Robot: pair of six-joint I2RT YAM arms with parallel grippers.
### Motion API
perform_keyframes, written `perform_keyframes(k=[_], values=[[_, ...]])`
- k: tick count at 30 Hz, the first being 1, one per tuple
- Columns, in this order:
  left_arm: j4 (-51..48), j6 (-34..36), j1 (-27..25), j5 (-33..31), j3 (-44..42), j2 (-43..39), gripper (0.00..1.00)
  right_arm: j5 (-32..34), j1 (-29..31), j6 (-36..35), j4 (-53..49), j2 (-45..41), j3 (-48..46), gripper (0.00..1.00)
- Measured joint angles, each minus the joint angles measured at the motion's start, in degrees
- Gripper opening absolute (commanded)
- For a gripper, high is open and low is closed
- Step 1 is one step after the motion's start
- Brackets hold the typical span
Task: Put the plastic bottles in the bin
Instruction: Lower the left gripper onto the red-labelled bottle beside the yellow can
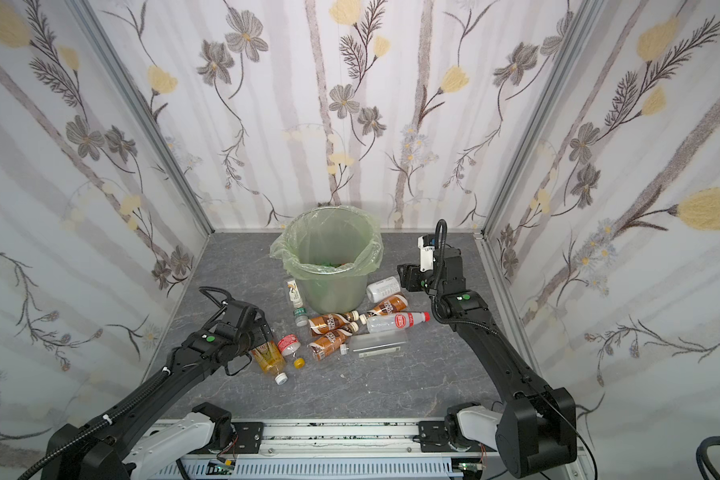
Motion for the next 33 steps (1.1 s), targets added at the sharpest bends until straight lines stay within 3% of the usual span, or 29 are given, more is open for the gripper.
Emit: perform_keyframes(k=[29,33], values=[[2.38,-4.22,-2.03,-0.44,-3.76,5.99,0.76,-0.37,-0.57,0.26,0.17,0.48,-1.14,0.69],[2.89,-4.24,-2.01,-0.46,-4.17,6.12,0.69,-0.37,-0.57,0.26,0.17,0.44,-1.14,0.69]])
